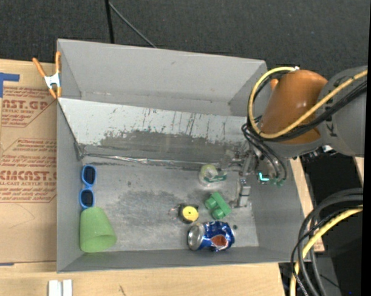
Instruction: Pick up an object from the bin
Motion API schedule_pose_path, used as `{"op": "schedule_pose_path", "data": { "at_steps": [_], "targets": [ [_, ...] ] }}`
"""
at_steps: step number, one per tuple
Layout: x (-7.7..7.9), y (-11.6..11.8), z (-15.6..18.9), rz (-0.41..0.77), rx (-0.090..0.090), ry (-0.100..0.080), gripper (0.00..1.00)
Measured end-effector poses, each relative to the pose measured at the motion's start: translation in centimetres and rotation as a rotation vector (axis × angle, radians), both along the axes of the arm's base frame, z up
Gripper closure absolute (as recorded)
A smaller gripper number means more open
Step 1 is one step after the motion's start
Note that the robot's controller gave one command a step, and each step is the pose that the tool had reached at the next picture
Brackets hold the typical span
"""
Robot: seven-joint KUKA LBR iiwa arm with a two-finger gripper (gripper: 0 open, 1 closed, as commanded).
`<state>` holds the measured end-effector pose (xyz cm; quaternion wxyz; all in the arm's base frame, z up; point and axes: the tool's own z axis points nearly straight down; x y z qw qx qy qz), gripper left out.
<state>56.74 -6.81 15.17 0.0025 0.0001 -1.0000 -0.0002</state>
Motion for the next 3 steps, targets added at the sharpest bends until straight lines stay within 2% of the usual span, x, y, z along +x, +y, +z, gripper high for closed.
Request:
{"op": "schedule_pose_path", "data": {
  "at_steps": [1,2,3],
  "targets": [
    [-7.7,-1.8,-7.8,-0.022,-0.003,-0.006,0.00],
    [-7.5,3.0,-7.8,-0.171,-0.003,-0.010,0.00],
    [-7.4,2.9,-7.4,-0.169,-0.003,-0.008,1.00]
  ]
}}
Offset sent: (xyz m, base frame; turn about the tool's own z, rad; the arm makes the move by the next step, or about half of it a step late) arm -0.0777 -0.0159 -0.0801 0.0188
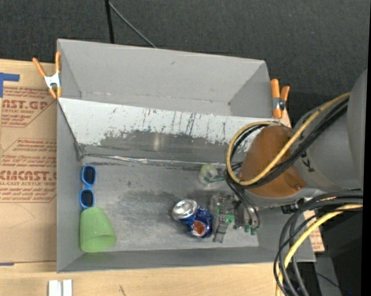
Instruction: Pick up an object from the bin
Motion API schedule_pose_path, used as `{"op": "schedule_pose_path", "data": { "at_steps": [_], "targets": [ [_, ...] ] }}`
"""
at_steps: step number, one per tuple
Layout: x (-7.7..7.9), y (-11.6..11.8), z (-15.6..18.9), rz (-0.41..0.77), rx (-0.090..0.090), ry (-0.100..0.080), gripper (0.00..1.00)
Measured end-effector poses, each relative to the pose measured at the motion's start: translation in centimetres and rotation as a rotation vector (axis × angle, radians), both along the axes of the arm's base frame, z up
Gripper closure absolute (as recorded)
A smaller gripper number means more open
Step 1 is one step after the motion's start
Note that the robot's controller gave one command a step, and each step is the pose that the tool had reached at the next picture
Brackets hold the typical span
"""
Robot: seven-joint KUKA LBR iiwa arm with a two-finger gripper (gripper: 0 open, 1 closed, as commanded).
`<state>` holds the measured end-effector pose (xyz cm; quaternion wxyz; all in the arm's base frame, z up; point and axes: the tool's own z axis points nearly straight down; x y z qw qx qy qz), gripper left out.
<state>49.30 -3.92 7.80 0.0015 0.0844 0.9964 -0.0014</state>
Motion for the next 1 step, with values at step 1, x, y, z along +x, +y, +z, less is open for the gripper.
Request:
{"op": "schedule_pose_path", "data": {
  "at_steps": [1],
  "targets": [
    [0.31,2.29,14.92,-0.020,0.003,-0.007,1.00]
  ]
}}
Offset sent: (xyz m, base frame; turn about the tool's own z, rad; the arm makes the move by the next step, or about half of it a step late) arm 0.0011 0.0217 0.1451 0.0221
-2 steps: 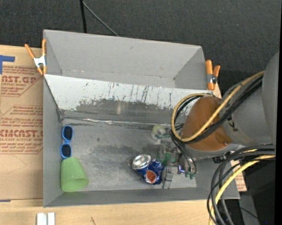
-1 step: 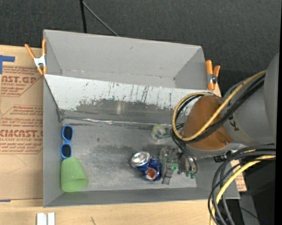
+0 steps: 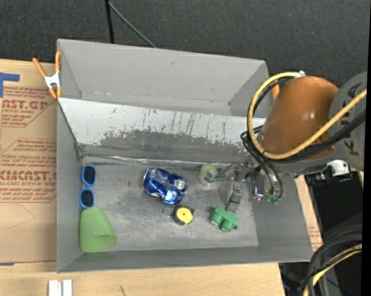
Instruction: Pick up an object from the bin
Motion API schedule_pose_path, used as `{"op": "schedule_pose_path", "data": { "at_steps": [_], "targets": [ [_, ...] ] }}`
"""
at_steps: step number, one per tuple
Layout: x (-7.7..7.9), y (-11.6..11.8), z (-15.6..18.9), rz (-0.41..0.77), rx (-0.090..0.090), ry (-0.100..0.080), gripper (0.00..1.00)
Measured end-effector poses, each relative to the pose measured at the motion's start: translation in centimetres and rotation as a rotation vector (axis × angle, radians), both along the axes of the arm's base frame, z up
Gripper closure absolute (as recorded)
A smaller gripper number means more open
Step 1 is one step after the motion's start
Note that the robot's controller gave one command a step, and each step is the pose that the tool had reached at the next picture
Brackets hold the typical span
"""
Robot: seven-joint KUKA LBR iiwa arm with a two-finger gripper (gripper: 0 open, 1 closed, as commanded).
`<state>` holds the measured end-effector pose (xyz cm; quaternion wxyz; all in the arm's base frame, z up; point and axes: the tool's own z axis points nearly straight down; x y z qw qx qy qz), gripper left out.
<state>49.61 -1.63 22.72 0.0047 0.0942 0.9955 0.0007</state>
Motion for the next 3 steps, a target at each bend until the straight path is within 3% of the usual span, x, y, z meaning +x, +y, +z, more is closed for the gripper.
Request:
{"op": "schedule_pose_path", "data": {
  "at_steps": [1,2,3],
  "targets": [
    [5.1,0.3,-5.4,-0.125,0.001,0.008,1.00],
    [5.1,0.2,-5.2,-0.124,0.000,0.008,0.00],
    [4.7,5.8,-16.1,-0.250,0.002,0.017,0.00]
  ]
}}
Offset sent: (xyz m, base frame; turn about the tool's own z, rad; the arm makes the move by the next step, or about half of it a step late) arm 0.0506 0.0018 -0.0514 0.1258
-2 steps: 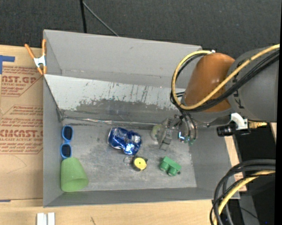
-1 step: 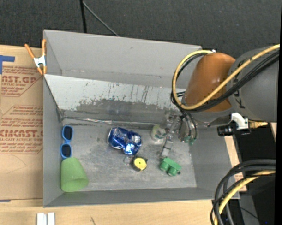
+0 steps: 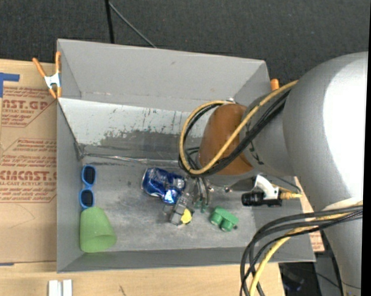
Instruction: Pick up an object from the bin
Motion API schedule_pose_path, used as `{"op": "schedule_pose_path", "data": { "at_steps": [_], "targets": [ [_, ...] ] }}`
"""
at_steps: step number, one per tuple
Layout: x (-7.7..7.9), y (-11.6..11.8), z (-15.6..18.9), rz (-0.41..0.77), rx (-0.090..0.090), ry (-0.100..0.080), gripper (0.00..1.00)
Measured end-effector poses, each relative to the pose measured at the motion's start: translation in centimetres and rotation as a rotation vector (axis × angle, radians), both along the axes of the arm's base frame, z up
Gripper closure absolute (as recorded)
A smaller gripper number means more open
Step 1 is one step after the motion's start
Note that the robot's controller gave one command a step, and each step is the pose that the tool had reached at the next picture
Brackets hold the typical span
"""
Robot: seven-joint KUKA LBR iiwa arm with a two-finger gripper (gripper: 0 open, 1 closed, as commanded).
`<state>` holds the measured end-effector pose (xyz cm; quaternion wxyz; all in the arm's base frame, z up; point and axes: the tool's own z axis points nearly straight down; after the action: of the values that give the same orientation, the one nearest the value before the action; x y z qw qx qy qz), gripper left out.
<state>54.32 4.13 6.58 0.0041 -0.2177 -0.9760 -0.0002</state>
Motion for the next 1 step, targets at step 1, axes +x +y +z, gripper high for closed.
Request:
{"op": "schedule_pose_path", "data": {
  "at_steps": [1],
  "targets": [
    [0.51,-0.26,0.64,-0.002,-0.002,-0.017,1.00]
  ]
}}
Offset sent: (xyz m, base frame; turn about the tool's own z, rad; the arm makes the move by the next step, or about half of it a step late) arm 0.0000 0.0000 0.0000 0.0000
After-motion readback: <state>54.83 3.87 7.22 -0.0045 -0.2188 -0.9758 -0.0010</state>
